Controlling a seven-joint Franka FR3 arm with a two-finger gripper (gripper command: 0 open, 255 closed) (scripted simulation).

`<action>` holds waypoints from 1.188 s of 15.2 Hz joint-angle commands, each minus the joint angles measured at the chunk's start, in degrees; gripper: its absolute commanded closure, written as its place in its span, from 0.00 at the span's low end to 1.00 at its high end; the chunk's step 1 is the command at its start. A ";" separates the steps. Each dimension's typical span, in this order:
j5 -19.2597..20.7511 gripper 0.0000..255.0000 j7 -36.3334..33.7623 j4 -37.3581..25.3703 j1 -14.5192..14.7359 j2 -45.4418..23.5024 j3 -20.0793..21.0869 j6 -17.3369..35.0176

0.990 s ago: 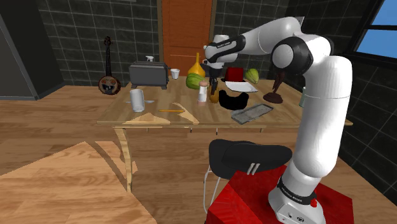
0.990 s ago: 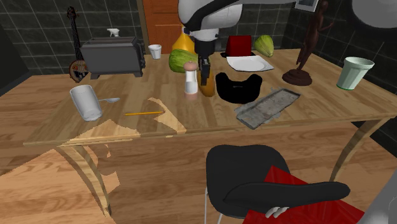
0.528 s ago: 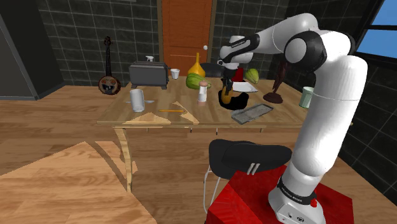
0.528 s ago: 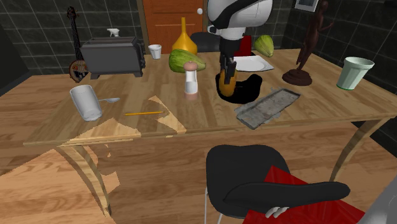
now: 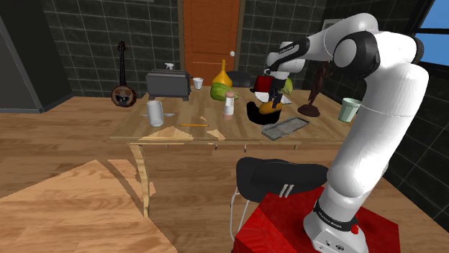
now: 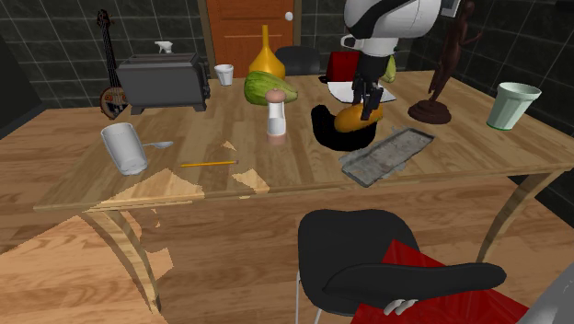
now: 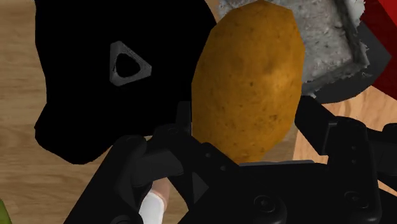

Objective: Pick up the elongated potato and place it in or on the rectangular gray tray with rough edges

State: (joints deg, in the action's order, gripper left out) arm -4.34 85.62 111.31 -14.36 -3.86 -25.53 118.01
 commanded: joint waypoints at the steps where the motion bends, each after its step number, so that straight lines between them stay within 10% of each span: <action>1: 0.36 1.00 2.54 1.07 -1.36 1.23 -1.24 -0.17; 18: -2.58 1.00 12.17 7.11 -5.52 -1.85 -4.66 8.00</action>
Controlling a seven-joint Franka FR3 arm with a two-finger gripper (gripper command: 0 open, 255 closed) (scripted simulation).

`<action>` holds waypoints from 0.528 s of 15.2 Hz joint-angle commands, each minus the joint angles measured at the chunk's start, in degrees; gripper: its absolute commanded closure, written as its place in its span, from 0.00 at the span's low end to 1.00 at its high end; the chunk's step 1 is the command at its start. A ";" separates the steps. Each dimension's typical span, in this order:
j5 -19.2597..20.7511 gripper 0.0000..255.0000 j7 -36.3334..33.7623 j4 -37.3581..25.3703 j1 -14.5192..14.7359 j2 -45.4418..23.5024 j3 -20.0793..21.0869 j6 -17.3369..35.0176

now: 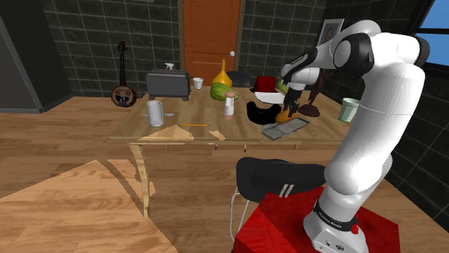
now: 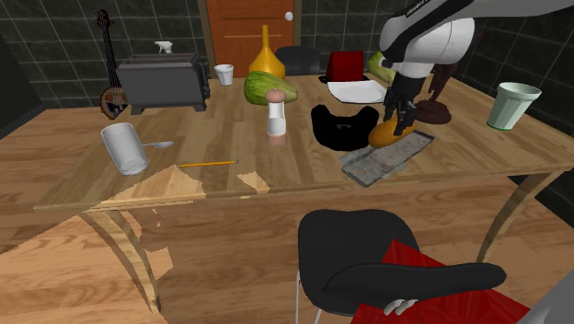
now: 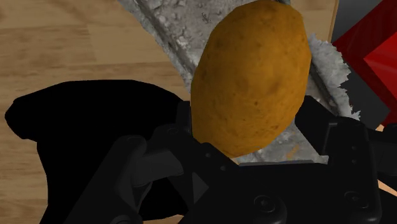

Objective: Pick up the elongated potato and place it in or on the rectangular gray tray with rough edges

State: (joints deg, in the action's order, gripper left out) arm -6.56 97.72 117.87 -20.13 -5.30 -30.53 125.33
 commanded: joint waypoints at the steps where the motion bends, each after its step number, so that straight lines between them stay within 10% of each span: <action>1: -0.67 1.00 0.31 0.92 0.22 -0.81 0.36 1.38; 8: -1.15 1.00 0.67 1.45 0.19 -1.42 0.37 2.40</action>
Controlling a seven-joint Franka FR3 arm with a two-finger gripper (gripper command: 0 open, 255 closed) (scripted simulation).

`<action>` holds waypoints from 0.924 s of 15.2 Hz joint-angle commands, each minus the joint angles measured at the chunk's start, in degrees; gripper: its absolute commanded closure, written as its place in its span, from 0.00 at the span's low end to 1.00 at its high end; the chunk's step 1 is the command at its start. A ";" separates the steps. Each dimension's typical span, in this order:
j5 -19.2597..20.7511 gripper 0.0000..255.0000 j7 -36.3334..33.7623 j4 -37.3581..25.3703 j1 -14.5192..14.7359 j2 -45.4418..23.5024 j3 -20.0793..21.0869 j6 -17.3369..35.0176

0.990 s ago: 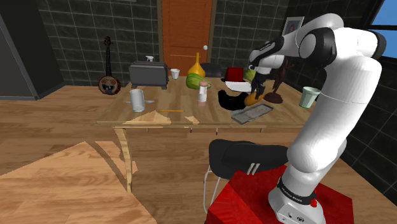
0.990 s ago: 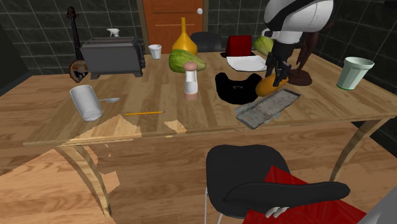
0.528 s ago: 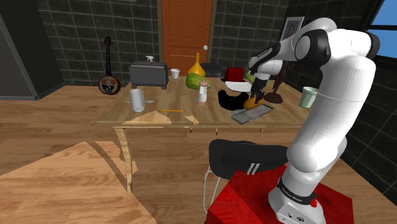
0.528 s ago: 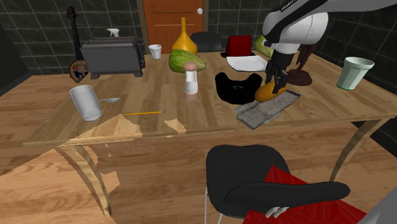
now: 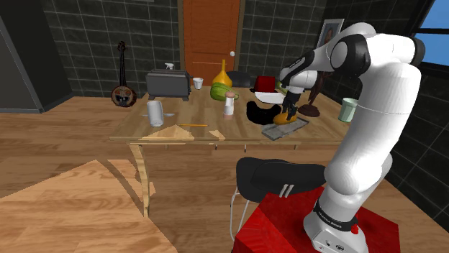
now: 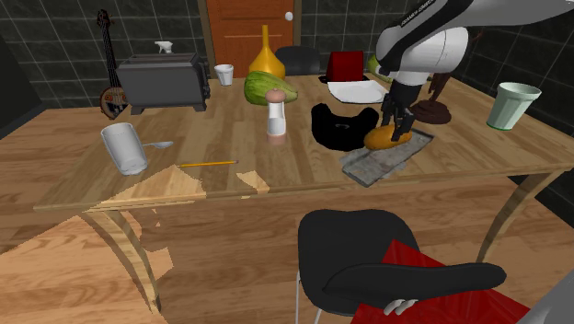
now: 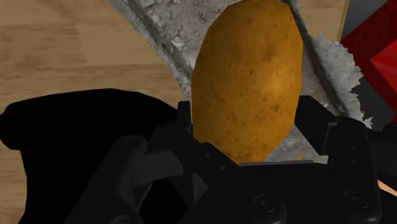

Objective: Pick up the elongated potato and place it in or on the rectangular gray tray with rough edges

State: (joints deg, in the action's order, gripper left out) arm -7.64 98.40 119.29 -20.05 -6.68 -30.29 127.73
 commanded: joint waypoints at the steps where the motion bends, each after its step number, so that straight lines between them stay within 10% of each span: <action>1: -0.06 1.00 -0.02 0.04 0.12 -0.03 0.13 0.00; 2: -0.06 1.00 -0.02 0.04 0.13 -0.03 0.12 0.00; 3: -0.04 0.00 -0.03 0.06 0.13 0.00 0.12 -0.01; 14: 2.77 0.00 -1.95 -3.31 0.46 3.84 -0.24 -6.58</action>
State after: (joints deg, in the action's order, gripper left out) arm -5.07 96.49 116.19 -19.56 -3.09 -30.48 121.64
